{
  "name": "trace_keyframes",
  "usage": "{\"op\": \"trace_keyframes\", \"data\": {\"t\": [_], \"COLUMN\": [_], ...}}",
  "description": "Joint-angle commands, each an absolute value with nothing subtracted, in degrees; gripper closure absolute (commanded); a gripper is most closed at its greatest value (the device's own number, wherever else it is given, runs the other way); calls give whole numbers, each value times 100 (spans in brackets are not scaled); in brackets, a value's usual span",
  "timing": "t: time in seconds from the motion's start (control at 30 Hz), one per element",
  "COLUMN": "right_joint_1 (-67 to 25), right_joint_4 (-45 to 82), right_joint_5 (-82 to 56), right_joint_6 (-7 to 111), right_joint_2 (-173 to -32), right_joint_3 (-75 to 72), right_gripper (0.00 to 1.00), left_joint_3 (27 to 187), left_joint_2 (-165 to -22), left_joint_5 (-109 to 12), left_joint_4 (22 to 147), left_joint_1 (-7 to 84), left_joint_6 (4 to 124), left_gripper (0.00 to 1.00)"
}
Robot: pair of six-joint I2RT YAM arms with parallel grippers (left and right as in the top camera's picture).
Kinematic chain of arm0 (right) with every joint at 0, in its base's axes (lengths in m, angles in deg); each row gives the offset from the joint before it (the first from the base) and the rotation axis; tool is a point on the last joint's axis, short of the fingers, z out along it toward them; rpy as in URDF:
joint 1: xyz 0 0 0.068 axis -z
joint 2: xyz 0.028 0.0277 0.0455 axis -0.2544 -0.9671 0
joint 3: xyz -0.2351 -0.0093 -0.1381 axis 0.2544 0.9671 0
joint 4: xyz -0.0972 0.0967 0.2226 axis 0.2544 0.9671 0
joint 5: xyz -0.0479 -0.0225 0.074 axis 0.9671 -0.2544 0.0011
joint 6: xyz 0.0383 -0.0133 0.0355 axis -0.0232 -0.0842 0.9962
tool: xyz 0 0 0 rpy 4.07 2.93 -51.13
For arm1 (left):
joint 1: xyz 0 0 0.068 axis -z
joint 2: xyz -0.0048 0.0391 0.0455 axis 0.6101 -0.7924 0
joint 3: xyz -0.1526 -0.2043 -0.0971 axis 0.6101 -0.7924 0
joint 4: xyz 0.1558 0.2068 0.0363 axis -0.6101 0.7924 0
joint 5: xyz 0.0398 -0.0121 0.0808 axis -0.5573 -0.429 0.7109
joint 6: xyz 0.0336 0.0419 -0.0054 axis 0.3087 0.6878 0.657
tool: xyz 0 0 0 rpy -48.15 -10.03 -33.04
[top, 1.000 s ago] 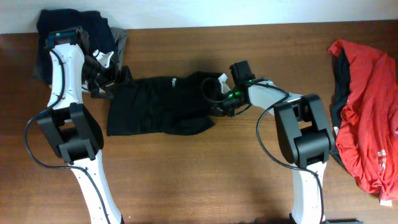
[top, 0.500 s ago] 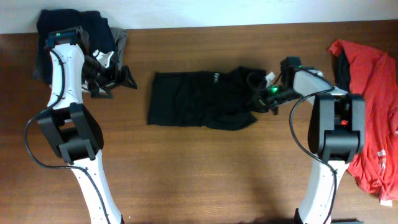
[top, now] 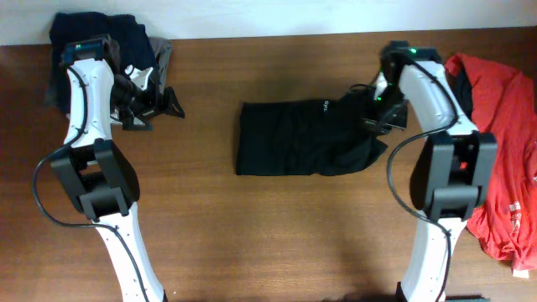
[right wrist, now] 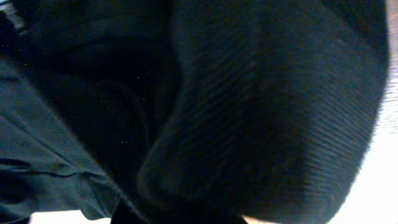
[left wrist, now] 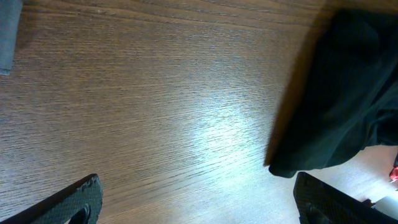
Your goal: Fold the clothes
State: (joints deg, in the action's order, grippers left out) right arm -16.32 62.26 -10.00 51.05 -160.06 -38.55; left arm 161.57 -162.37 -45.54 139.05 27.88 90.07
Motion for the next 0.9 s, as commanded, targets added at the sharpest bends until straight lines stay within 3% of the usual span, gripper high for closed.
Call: {"op": "trace_keyframes", "data": {"t": [0.0,0.37,0.67,0.73,0.77,0.8,0.87], "right_joint_1": [-2196,-3612,-3942,-3934,-3905,-3820,-3682], "right_joint_4": [6285,5854,5627,5642,5651,5679,5734], "right_joint_5": [-126,-135,-196,-187,-187,-194,-198], "right_joint_6": [5225,5654,5975,5973,5973,5977,6034], "right_joint_2": [-15790,-15790,-15792,-15792,-15792,-15792,-15792], "right_joint_3": [-4001,-4001,-4001,-3999,-3999,-3999,-4001], "right_gripper": [96,96,93,67,60,36,27], "left_joint_3": [16233,16233,16233,16233,16233,16233,16233], "left_joint_2": [-16040,-16040,-16040,-16040,-16040,-16040,-16040], "left_joint_5": [-4637,-4637,-4637,-4637,-4637,-4637,-4635], "left_joint_4": [13887,13889,13913,13918,13922,13944,13962], "left_joint_1": [2823,2823,2823,2823,2823,2823,2823], "left_joint_6": [8998,8998,8998,8998,8998,8998,9001], "left_gripper": [2,2,1,1,1,1,1]}}
